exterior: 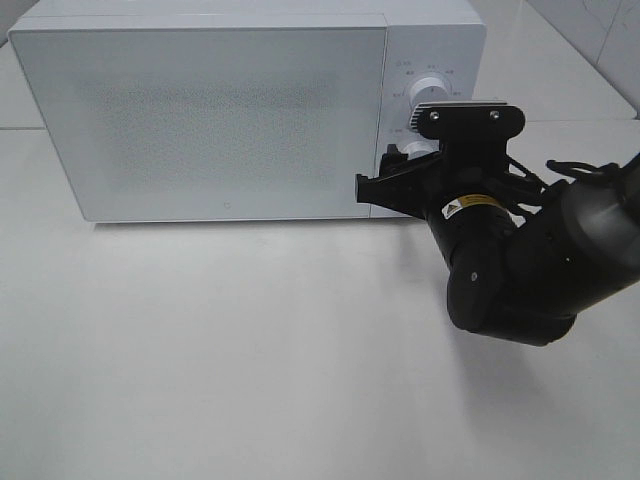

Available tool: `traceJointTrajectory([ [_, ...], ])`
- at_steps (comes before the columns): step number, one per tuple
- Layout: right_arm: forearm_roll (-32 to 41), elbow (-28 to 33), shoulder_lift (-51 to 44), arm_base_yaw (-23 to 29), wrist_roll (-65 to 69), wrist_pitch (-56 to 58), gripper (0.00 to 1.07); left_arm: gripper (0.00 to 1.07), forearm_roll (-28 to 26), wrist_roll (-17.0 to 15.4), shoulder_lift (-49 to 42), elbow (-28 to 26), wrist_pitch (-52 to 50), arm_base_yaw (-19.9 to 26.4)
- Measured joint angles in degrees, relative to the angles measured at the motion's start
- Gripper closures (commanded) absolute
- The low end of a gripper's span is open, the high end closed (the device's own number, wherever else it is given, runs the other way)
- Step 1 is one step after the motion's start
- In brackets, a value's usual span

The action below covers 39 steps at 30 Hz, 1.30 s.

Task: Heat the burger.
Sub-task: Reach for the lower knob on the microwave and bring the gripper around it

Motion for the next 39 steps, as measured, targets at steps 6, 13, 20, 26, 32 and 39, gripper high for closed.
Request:
traceJointTrajectory([
  [6,-0.6,-1.5,2.2,-0.6,0.9,0.1,0.33,0.06,0.0,0.0,0.0,0.0,0.0,0.0],
  [13,-2.6,-4.6,4.9,-2.9,1.0,0.1,0.33,0.06,0.0,0.0,0.0,0.0,0.0,0.0],
  [20,-3.1,-5.6,6.0,-3.4,1.3,0.1,0.34,0.06,0.0,0.0,0.0,0.0,0.0,0.0],
  [26,-3.1,-5.6,6.0,-3.4,1.6,0.1,0.41,0.06,0.0,0.0,0.0,0.0,0.0,0.0],
  [32,-3.1,-5.6,6.0,-3.4,2.1,0.5,0.75,0.06,0.0,0.0,0.0,0.0,0.0,0.0],
  [39,-3.0,-5.6,6.0,-3.4,2.5,0.5,1.05,0.06,0.0,0.0,0.0,0.0,0.0,0.0],
])
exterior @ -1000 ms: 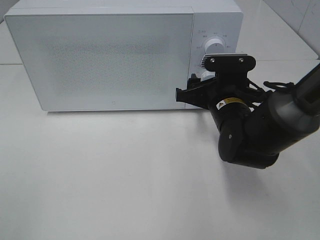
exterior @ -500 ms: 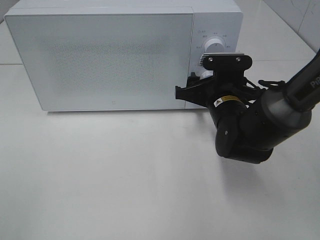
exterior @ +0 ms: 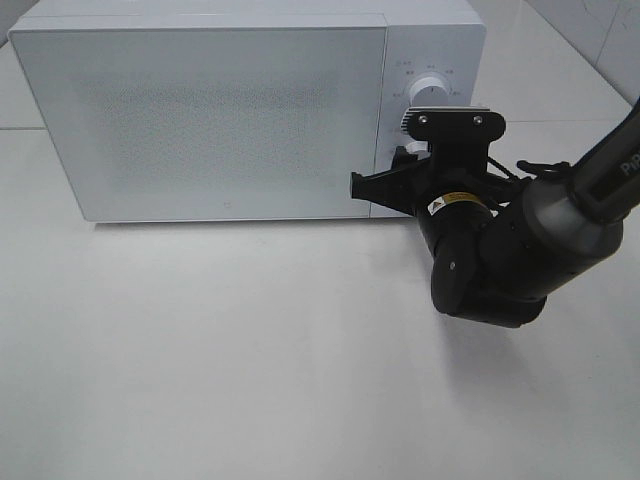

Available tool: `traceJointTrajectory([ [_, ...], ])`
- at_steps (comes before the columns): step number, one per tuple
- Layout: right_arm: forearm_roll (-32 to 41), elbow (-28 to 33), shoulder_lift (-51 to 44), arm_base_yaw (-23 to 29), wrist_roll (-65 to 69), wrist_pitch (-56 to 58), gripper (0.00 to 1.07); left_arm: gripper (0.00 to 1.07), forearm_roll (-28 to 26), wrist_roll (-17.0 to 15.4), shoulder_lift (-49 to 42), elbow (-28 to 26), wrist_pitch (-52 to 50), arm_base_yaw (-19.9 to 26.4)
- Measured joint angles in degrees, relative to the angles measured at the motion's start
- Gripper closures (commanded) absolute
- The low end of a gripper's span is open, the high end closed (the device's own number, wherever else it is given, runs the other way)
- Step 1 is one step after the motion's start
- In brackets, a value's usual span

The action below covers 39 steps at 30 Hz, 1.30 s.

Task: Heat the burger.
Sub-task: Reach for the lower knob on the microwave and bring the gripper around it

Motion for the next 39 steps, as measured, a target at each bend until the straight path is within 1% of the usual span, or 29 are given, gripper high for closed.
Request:
traceJointTrajectory([
  [1,0.0,0.0,0.0,0.0,0.0,0.0,1.07,0.06,0.0,0.0,0.0,0.0,0.0,0.0],
  [10,0.0,0.0,0.0,0.0,0.2,0.0,1.07,0.06,0.0,0.0,0.0,0.0,0.0,0.0],
  [21,-2.2,0.2,0.1,-0.3,10.1,-0.2,1.07,0.06,0.0,0.0,0.0,0.0,0.0,0.0],
  [23,-3.0,0.5,0.1,-0.5,15.9,-0.3,1.07,0.06,0.0,0.0,0.0,0.0,0.0,0.0],
  [24,-3.0,0.5,0.1,-0.5,15.9,-0.3,1.07,0.06,0.0,0.0,0.0,0.0,0.0,0.0],
  [26,-5.0,1.0,0.1,-0.9,25.6,-0.5,1.07,0.06,0.0,0.0,0.0,0.0,0.0,0.0],
  [27,-5.0,1.0,0.1,-0.9,25.6,-0.5,1.07,0.06,0.0,0.0,0.0,0.0,0.0,0.0],
  [28,-5.4,1.0,0.1,-1.0,28.3,-0.5,1.07,0.06,0.0,0.0,0.0,0.0,0.0,0.0],
  [29,-6.0,1.1,0.2,-1.1,33.7,-0.6,1.07,0.06,0.0,0.0,0.0,0.0,0.0,0.0],
  [32,-6.4,1.2,0.2,-1.2,36.3,-0.7,1.07,0.06,0.0,0.0,0.0,0.0,0.0,0.0],
  [34,-8.0,1.5,0.3,-1.5,44.3,-1.0,1.07,0.06,0.0,0.0,0.0,0.0,0.0,0.0],
  [35,-8.0,1.5,0.3,-1.5,44.3,-1.0,1.07,0.06,0.0,0.0,0.0,0.0,0.0,0.0],
  [37,-8.3,1.7,0.5,-1.5,50.2,-1.1,1.07,0.06,0.0,0.0,0.0,0.0,0.0,0.0],
  [39,-8.4,1.7,0.5,-1.5,51.9,-1.1,1.07,0.06,0.0,0.0,0.0,0.0,0.0,0.0],
])
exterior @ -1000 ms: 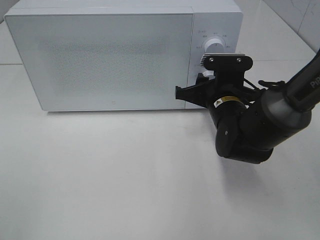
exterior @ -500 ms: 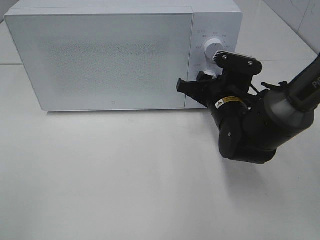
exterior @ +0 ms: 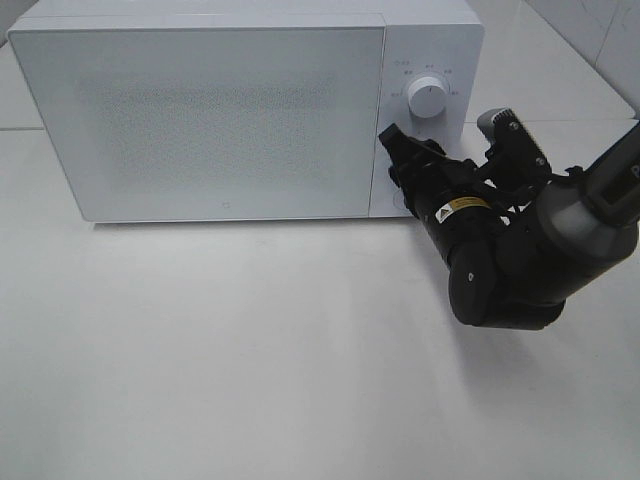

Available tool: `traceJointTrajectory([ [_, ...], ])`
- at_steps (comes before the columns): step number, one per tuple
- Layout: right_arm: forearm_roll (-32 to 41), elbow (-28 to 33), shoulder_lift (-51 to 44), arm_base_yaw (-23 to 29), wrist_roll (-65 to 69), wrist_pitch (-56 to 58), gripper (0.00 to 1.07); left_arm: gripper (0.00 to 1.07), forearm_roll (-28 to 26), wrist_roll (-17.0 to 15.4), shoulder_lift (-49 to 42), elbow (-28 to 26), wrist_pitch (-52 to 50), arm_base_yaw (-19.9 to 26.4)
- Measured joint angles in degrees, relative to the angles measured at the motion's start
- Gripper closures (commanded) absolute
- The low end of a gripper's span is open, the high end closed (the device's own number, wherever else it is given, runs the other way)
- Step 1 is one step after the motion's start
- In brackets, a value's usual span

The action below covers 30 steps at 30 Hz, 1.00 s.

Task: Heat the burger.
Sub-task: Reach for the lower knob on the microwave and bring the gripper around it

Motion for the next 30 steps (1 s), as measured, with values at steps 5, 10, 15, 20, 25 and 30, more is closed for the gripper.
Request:
traceJointTrajectory([
  [5,-0.4,0.1,0.0,-0.1,12.6,0.0,1.06,0.06,0.0,0.0,0.0,0.0,0.0,0.0],
  [10,-1.0,0.1,0.0,-0.1,27.2,0.0,1.06,0.06,0.0,0.0,0.0,0.0,0.0,0.0],
  [15,-1.1,0.1,0.0,-0.1,41.9,-0.1,1.06,0.06,0.0,0.0,0.0,0.0,0.0,0.0],
  [20,-1.1,0.1,0.0,-0.1,49.8,-0.3,1.06,0.06,0.0,0.0,0.0,0.0,0.0,0.0],
  [25,-1.1,0.1,0.0,0.0,54.6,-0.3,1.05,0.06,0.0,0.0,0.0,0.0,0.0,0.0],
  [30,-1.1,0.1,0.0,0.0,55.2,-0.4,1.04,0.06,0.0,0.0,0.0,0.0,0.0,0.0],
])
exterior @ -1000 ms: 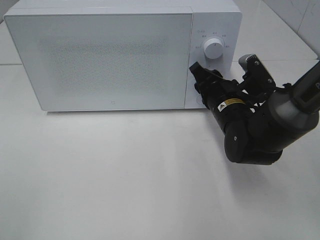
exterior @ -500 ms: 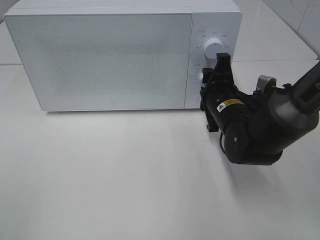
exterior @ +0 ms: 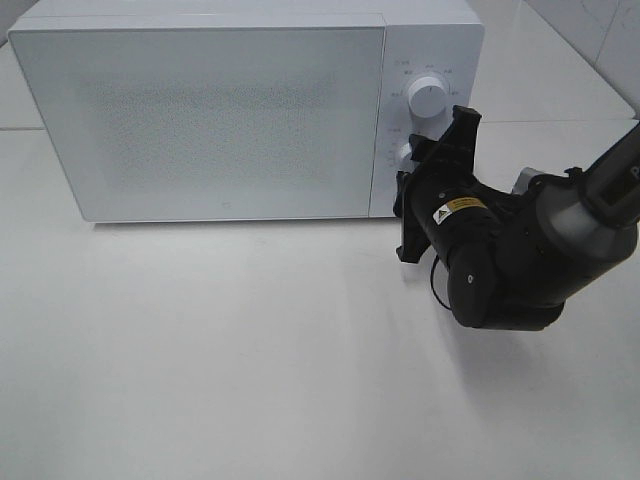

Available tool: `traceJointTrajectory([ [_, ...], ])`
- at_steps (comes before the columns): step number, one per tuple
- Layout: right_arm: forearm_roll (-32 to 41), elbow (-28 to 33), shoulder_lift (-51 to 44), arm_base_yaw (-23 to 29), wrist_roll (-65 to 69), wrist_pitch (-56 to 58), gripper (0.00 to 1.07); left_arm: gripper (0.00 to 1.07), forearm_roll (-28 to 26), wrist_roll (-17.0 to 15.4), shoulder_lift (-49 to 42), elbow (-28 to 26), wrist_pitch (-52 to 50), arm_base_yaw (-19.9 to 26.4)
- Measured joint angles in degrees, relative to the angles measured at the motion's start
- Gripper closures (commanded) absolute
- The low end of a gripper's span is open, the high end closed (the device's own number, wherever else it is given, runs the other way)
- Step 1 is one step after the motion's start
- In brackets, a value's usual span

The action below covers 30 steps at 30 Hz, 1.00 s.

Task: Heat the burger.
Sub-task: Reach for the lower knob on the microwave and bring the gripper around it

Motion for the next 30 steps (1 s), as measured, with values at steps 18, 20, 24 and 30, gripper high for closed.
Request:
traceJointTrajectory([
  [18,1.3,-0.1,0.0,0.2,-1.1,-0.1,0.86,0.06,0.0,0.0,0.0,0.0,0.0,0.0],
  [20,1.4,-0.1,0.0,0.2,-1.8,0.0,0.81,0.06,0.0,0.0,0.0,0.0,0.0,0.0],
  [24,2.3,-0.2,0.0,0.3,-2.6,0.0,0.73,0.06,0.0,0.0,0.0,0.0,0.0,0.0],
  [30,4.2,-0.5,0.0,0.7,-5.4,0.1,0.64,0.06,0.0,0.0,0.0,0.0,0.0,0.0],
])
